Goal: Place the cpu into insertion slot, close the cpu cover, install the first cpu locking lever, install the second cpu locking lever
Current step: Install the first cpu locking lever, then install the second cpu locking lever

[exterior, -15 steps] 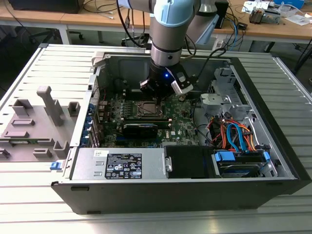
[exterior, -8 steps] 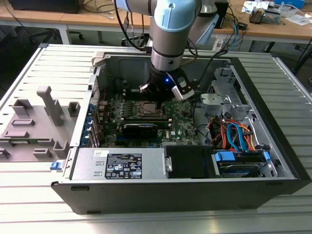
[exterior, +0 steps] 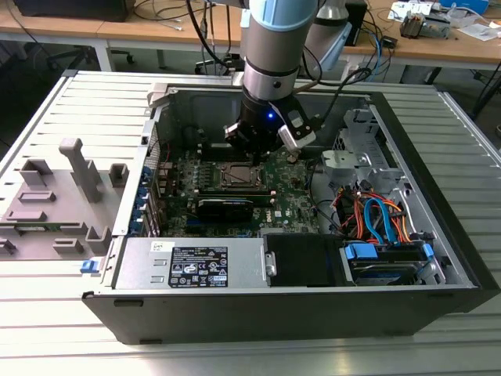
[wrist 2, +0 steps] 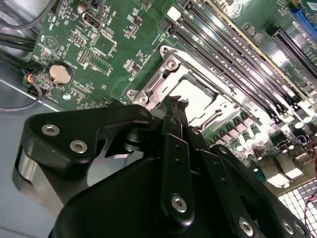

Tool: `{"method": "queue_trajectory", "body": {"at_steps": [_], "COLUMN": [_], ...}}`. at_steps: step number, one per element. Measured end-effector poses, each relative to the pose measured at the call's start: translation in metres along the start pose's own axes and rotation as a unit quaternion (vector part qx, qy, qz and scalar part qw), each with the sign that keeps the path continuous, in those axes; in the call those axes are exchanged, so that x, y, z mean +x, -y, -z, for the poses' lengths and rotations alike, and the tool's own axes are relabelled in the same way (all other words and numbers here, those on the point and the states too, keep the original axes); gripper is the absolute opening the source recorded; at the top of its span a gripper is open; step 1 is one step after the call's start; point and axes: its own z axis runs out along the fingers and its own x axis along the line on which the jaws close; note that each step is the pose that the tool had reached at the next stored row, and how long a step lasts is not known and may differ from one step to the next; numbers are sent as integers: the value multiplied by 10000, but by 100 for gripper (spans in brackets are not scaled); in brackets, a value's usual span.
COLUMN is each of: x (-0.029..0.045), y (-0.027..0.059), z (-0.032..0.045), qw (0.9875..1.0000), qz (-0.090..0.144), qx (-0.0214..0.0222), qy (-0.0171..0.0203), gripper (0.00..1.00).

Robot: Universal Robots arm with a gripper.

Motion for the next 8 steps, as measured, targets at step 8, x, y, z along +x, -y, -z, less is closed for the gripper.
{"method": "queue_trajectory", "body": {"at_steps": [8], "x": [1], "y": [3], "z": [2], "qw": [10000], "qz": [0], "qx": [-1], "qy": [0], "gripper": [11]}}
